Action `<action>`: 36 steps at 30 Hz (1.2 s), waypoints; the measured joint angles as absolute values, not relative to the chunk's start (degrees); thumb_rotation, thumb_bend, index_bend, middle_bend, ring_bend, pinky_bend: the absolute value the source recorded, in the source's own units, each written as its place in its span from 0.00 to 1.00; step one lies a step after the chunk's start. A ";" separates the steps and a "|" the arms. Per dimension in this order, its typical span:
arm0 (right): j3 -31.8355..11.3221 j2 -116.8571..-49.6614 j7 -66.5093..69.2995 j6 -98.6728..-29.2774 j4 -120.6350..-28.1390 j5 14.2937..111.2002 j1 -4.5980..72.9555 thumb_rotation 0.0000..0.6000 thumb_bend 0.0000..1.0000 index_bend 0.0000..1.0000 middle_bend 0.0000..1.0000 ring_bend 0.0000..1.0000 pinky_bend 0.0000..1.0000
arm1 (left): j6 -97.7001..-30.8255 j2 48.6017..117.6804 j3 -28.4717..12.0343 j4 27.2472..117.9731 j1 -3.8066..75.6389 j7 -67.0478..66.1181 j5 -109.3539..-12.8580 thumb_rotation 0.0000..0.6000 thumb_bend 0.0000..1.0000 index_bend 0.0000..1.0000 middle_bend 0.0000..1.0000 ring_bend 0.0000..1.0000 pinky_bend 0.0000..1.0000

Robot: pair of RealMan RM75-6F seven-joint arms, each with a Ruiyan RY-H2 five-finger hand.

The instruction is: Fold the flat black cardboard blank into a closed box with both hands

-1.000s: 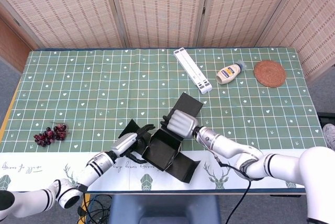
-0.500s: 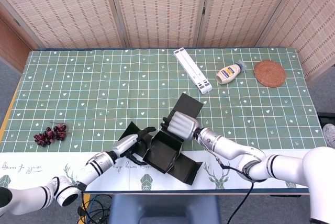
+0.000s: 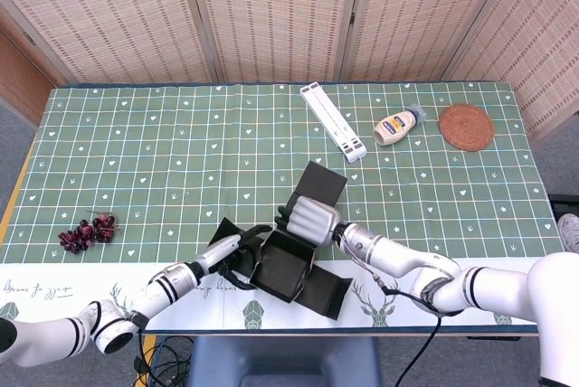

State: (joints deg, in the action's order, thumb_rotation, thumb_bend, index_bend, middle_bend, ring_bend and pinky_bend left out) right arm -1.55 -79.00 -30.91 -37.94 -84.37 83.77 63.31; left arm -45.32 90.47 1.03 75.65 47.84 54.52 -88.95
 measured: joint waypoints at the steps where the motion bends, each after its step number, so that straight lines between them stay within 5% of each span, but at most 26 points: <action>1: -1.59 -79.02 -30.72 -38.04 -84.37 84.08 63.35 1.00 0.34 0.30 0.45 0.83 1.00 | -45.12 90.34 1.06 75.80 47.98 55.08 -88.97 1.00 0.06 0.05 0.03 0.47 0.78; 36: -1.22 -85.44 -23.55 -43.99 -74.73 97.29 66.13 1.00 0.34 0.28 0.40 0.83 1.00 | -44.55 89.07 5.51 74.61 52.00 70.73 -93.09 1.00 0.06 0.21 0.21 0.49 0.78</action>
